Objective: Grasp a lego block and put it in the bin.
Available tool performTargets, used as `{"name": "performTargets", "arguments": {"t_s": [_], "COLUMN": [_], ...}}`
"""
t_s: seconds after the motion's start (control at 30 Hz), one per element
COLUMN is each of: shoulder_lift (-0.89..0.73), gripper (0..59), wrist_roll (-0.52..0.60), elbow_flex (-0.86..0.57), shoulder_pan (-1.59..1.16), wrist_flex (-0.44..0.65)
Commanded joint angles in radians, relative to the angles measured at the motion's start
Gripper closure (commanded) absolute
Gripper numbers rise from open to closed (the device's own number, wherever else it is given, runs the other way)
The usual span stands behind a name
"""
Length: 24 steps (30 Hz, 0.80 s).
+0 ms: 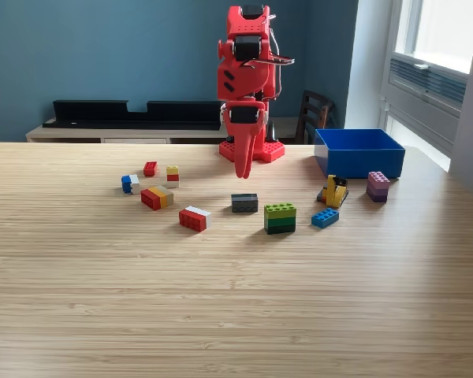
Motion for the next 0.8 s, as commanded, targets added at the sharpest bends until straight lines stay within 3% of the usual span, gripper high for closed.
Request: {"name": "performTargets", "arguments": {"t_s": [0.03, 0.43, 0.8], "shoulder_lift": [-0.006, -0.021, -0.350], "gripper": [12.7, 19.3, 21.6], "wrist_roll": [0.008, 0.035, 0.037], "elbow_flex": [-0.140, -0.198, -0.302], "shoulder_pan": [-0.005, -0.064, -0.038], "wrist_flex": [0.006, 0.002, 0.006]}}
